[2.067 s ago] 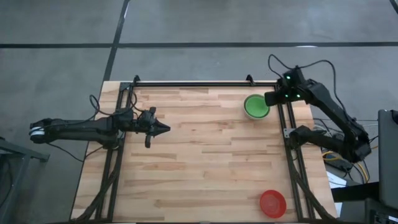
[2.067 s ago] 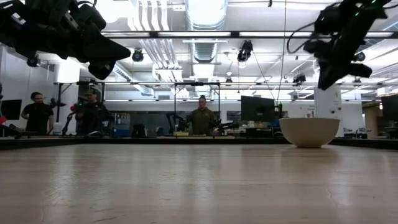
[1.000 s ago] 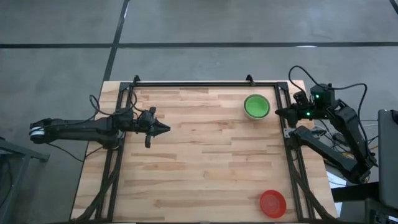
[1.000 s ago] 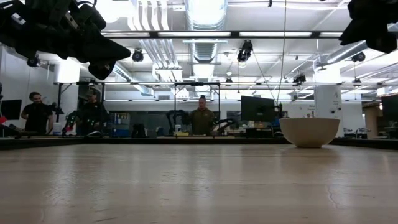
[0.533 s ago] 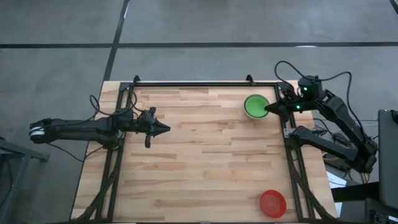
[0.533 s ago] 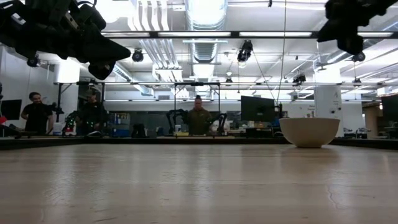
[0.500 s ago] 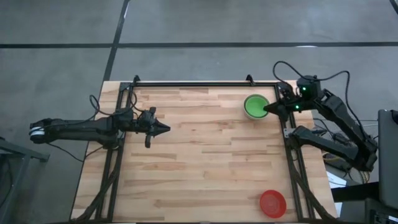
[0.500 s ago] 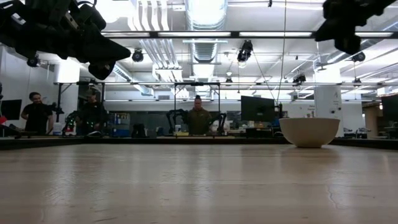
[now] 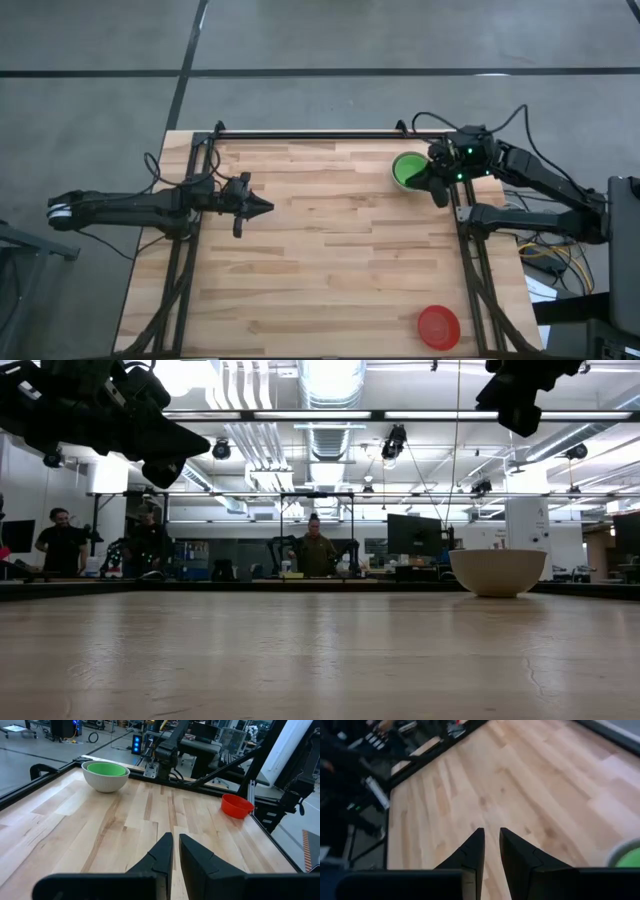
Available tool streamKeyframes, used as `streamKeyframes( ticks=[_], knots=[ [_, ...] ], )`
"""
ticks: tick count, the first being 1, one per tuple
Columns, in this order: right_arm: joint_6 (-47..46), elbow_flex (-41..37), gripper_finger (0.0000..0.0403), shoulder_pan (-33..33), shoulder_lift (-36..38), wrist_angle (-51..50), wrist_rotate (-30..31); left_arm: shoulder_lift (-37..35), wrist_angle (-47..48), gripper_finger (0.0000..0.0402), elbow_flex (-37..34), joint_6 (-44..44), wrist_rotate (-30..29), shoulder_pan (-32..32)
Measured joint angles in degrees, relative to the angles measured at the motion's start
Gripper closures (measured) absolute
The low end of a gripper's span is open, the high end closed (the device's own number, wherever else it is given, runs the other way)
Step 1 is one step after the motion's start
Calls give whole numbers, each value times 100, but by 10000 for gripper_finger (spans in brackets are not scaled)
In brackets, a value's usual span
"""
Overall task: Nest bowls inside each other
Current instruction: Stack the red bowl on top of the green bowl
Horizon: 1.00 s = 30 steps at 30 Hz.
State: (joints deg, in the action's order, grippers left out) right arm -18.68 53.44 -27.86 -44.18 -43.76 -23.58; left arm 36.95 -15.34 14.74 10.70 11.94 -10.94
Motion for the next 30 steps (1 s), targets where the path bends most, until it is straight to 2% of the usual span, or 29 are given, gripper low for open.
streamKeyframes(
  ticks=[8, 14, 24, 30],
  knots=[
    [-296, 3, 318, 1225, -68, 277, 562, 0, -1, 367, 0, 0, 0, -2],
    [-387, 3, 293, 1797, 44, 275, 607, 0, -1, 367, 0, 0, 0, 0],
    [-396, 7, 291, 2100, 414, 298, 515, 0, -1, 367, 0, 0, 0, 0],
    [-395, 7, 300, 2100, 626, 858, 362, 0, -1, 367, 0, 0, 0, -2]
  ],
)
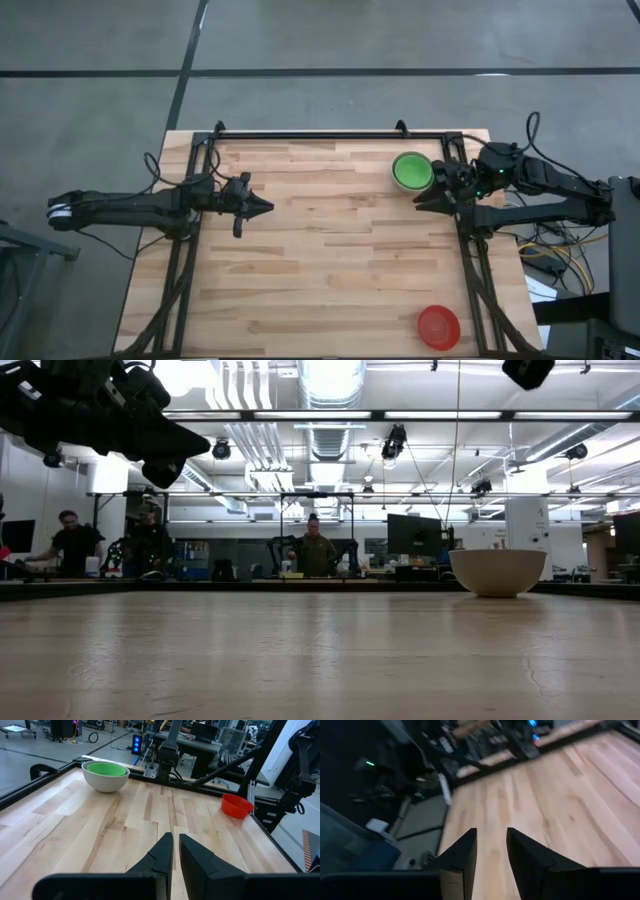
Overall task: Nest bowls inside each other
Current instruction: Stack the red bowl on top of the green bowl
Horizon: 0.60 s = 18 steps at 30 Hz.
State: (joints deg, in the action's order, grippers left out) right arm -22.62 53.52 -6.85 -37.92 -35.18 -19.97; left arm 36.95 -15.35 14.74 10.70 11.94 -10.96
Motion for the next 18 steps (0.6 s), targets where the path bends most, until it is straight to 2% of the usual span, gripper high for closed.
streamKeyframes(
  ticks=[6, 18],
  knots=[
    [-120, 0, 308, 0, -119, 232, -380, 0, 1, 367, 0, 0, 0, 1],
    [39, -11, 322, 0, -298, 307, -564, 0, 2, 367, 0, 0, 0, 1]
  ],
)
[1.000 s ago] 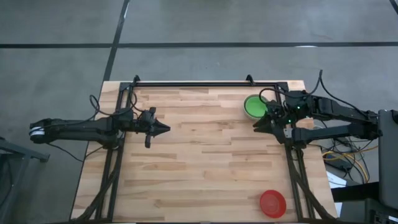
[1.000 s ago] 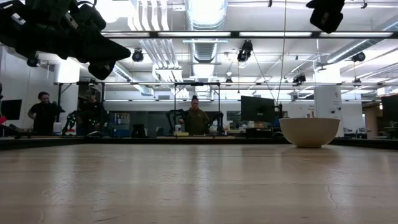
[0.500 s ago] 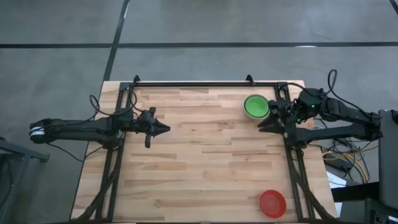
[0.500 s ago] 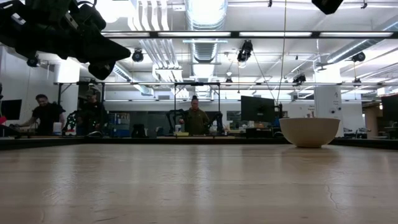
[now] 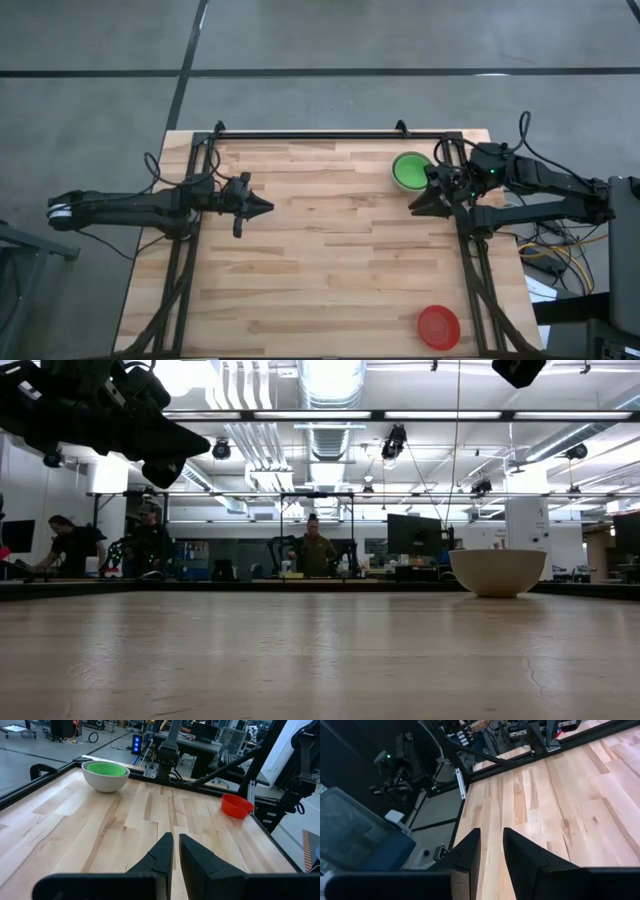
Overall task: Nest bowls inside each other
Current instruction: Stack the red bowl on top of the green bowl
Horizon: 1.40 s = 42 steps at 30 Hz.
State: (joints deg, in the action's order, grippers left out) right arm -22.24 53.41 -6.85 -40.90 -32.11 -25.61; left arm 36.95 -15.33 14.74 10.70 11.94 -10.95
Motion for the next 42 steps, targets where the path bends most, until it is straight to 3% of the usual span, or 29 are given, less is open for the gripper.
streamKeyframes(
  ticks=[8, 19, 29, 32, 42],
  knots=[
    [-49, -6, 330, 77, -134, -70, -21, 0, -2, 367, 0, 0, 0, 0],
    [-76, -117, 321, 738, -127, 520, 165, 0, 0, 367, 0, 0, 0, -1],
    [-1085, -944, 327, 1419, 93, 1339, 407, 0, 0, 367, 0, 0, 0, -1],
    [-1372, -1038, 332, 1734, 267, 1418, 789, 0, 0, 367, 0, 0, 0, -1],
    [-2474, -1456, 335, 3112, 443, 1477, 2965, 0, -2, 367, 0, 0, 0, -1]
  ],
)
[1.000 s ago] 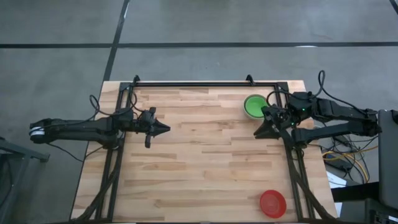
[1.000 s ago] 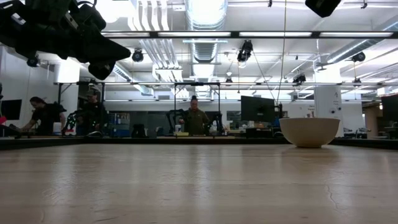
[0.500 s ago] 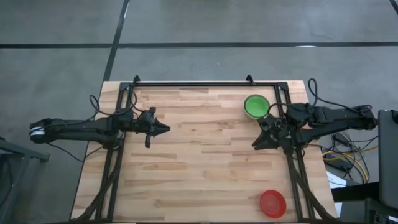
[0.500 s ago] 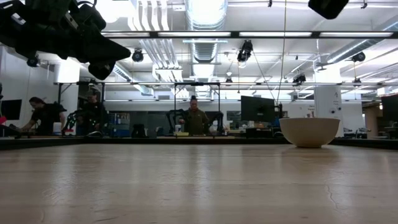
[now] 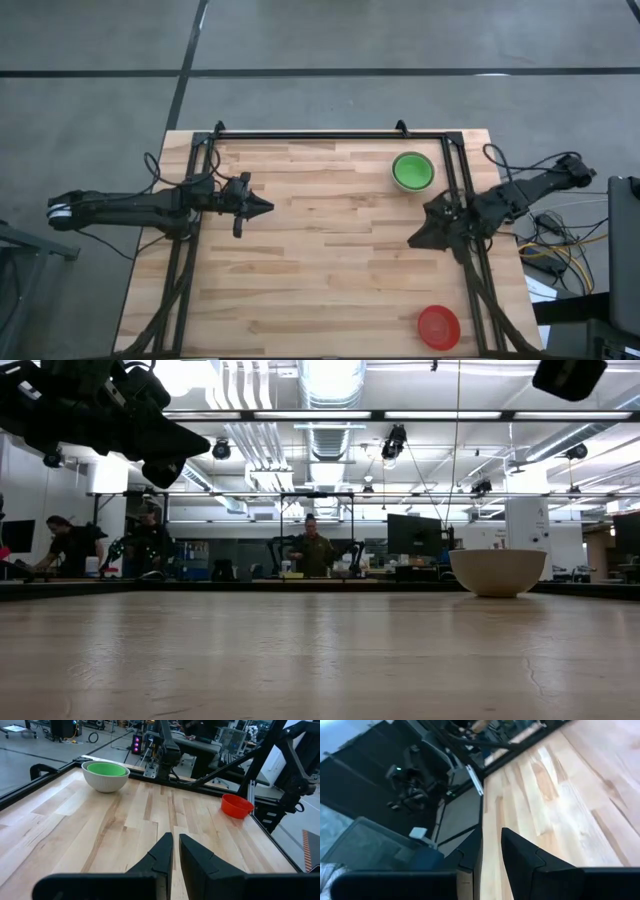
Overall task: Nest bowls inside each other
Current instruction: Stack the red bowl on top of the green bowl
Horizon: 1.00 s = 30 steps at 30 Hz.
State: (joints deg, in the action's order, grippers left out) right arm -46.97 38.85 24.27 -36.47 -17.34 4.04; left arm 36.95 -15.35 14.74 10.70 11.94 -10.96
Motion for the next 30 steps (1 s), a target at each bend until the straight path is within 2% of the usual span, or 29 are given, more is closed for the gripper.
streamKeyframes(
  ticks=[8, 13, 21, 30],
  knots=[
    [-552, 179, 335, 649, -549, 170, 866, 0, 1, 367, 0, 0, 0, 1],
    [-630, 418, 335, 952, -886, 135, 1026, 0, 0, 367, 0, 1, 0, 1],
    [-1633, 465, 335, 1699, -1067, -400, 1286, 0, 0, 367, 0, 0, 0, 1],
    [-2245, 465, 335, 3160, -1124, -634, 1443, 0, 1, 367, 0, 0, 0, 2]
  ],
)
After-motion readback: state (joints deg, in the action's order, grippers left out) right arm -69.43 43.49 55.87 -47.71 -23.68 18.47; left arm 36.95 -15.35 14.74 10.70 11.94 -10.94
